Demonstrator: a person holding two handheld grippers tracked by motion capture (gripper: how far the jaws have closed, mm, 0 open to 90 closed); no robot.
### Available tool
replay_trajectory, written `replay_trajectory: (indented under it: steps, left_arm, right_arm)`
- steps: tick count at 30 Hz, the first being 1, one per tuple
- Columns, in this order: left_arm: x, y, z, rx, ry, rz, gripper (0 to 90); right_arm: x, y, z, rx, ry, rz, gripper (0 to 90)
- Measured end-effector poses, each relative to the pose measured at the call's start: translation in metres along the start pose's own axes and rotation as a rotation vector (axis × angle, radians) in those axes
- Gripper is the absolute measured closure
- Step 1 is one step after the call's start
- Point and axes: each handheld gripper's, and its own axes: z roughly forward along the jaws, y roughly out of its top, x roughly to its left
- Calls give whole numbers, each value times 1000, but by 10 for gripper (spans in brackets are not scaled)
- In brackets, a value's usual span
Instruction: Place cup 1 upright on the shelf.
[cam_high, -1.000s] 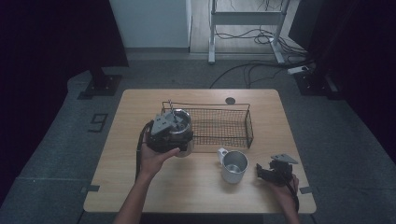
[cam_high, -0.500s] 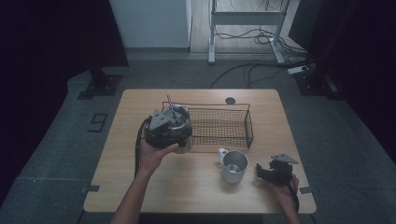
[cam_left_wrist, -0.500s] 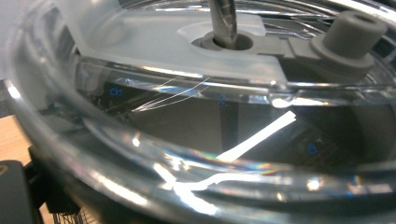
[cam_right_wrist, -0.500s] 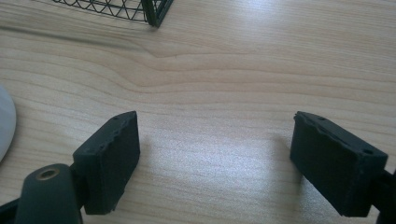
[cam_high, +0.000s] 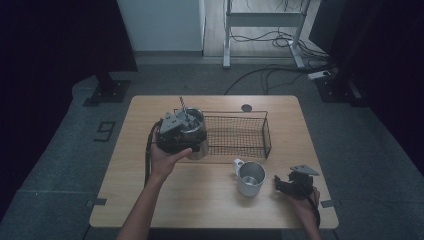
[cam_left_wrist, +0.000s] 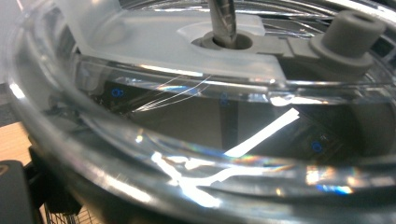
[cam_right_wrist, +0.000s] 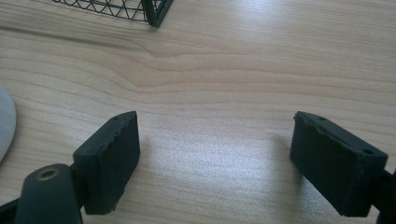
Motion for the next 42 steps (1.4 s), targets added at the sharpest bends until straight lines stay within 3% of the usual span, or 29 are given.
replay_trajectory:
  steps: [20, 42]
  left_arm:
    - [5, 11, 14, -3, 14, 18, 40]
    - [25, 25, 23, -8, 49, -1, 40]
  right_arm:
    - [0, 0, 0, -1, 0, -2, 157]
    - [0, 0, 0, -4, -1, 0, 158]
